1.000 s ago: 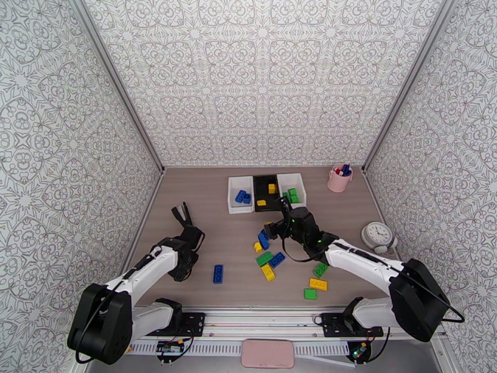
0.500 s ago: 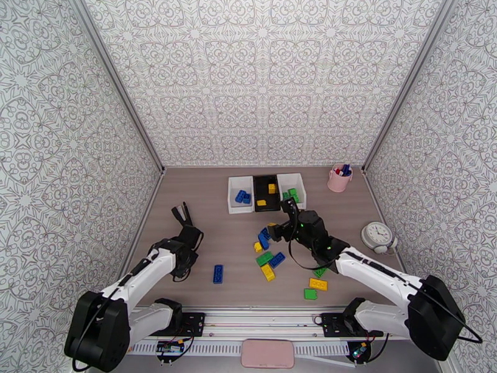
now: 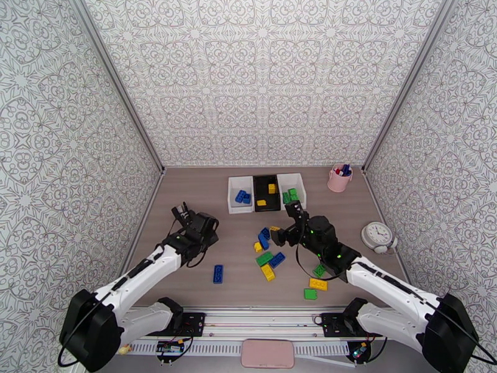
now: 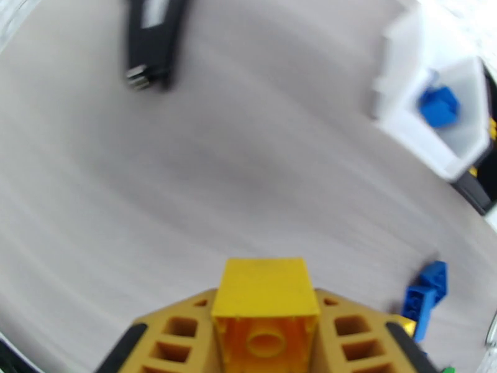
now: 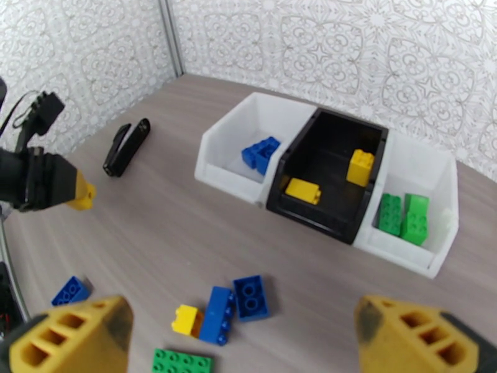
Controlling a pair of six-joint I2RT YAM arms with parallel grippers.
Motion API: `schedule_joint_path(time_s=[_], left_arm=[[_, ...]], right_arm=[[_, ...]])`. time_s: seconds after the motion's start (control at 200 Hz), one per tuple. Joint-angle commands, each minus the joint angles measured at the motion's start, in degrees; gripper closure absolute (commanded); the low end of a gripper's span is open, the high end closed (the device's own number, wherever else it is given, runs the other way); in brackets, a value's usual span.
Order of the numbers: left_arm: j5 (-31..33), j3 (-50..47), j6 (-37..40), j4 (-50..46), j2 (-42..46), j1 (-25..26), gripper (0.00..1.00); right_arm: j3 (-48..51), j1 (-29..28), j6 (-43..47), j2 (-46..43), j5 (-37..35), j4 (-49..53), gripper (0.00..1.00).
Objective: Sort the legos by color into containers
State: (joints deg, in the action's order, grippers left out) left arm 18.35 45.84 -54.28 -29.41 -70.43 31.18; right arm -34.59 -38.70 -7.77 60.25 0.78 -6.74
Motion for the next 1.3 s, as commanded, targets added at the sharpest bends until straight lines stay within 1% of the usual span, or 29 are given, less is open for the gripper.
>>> schedule_joint_path(time_s=[0.0, 0.175, 0.275, 0.49, 0.605, 0.67, 0.825, 0.95, 1.065, 1.255, 1.295], left_arm=[[1.49, 5.95, 5.21, 5.6, -5.58, 3.09, 0.78], [3.18, 12.69, 7.08, 10.2, -14.23, 7.05, 0.79], [2.61, 17.8, 7.04, 10.78, -19.31, 7.88, 0.8], [1.79, 28.41, 10.41, 11.83, -28.98, 8.8, 0.8], [0.21, 34.11, 14.62, 12.41, -33.8, 8.59, 0.8], [-1.49, 37.15, 18.79, 13.47, -36.68, 8.44, 0.8], [-2.7, 43.26, 22.71, 15.56, -42.57, 7.37, 0.8], [-5.54, 49.59, 22.82, 14.0, -47.67, 5.86, 0.8], [-6.04, 54.52, 22.9, 12.57, -51.97, 4.81, 0.8], [-5.86, 60.74, 22.12, 9.86, -56.82, 3.61, 0.79], [-5.95, 62.01, 21.9, 9.12, -59.12, 3.38, 0.8]], right_arm=[[1.99, -0.5, -1.35, -2.18, 0.25, -2.0, 0.02], [4.38, -0.5, -2.88, -4.93, -2.22, -2.21, 0.02], [5.38, -0.5, -3.71, -6.56, -3.87, -1.54, 0.02], [6.73, -0.51, -4.31, -8.63, -5.68, -0.14, 0.02], [6.62, -0.5, -3.82, -8.44, -4.18, 0.09, 0.02], [6.77, -0.51, -3.72, -7.76, -4.71, -0.55, 0.02], [5.59, -0.46, -3.4, -6.33, -5.73, -0.45, 0.01], [5.24, -0.5, -3.87, -6.11, -7.43, -0.69, 0.0], [4.7, -0.45, -3.92, -6.33, -9.57, -0.14, 0.0], [5.44, -0.5, -3.83, -6.94, -10.96, -0.08, 0.01], [5.79, -0.53, -3.96, -6.97, -11.23, -0.32, 0.01]])
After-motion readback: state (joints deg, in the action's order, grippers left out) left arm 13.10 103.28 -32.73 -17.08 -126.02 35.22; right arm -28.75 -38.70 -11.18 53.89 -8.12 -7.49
